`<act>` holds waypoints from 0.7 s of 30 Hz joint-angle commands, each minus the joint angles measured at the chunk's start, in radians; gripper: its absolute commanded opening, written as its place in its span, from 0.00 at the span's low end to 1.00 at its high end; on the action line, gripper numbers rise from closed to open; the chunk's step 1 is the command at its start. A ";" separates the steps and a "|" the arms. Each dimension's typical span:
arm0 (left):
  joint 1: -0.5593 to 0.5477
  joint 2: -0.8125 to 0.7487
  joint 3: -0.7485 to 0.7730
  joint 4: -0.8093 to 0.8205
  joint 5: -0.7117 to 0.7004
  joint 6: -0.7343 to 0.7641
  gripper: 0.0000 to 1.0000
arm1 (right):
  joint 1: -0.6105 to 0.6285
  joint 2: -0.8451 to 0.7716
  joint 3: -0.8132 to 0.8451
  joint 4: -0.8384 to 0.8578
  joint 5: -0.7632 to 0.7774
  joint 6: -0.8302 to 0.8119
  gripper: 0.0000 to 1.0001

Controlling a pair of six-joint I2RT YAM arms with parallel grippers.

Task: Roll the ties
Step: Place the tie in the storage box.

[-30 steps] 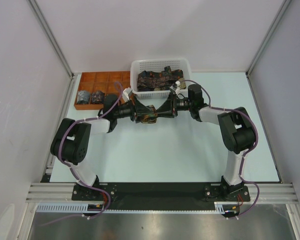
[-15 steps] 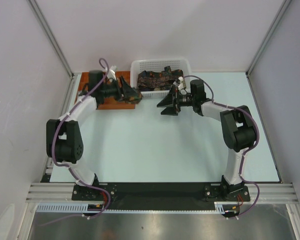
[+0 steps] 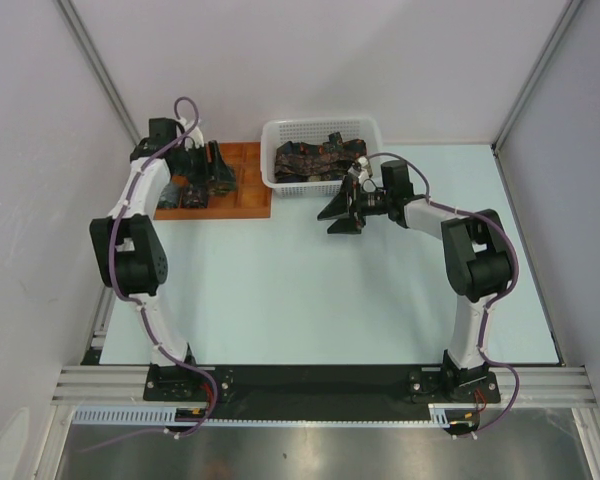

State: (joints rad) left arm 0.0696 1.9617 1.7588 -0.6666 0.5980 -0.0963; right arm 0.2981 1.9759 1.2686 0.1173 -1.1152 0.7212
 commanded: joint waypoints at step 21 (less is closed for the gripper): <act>-0.025 0.210 0.185 -0.134 -0.187 0.066 0.00 | 0.018 0.028 0.044 -0.062 -0.001 -0.074 1.00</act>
State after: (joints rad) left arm 0.0532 2.1639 1.8927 -0.7948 0.4808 -0.0422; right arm 0.3073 1.9900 1.2758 0.0612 -1.1141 0.6704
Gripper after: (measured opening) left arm 0.643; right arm 0.994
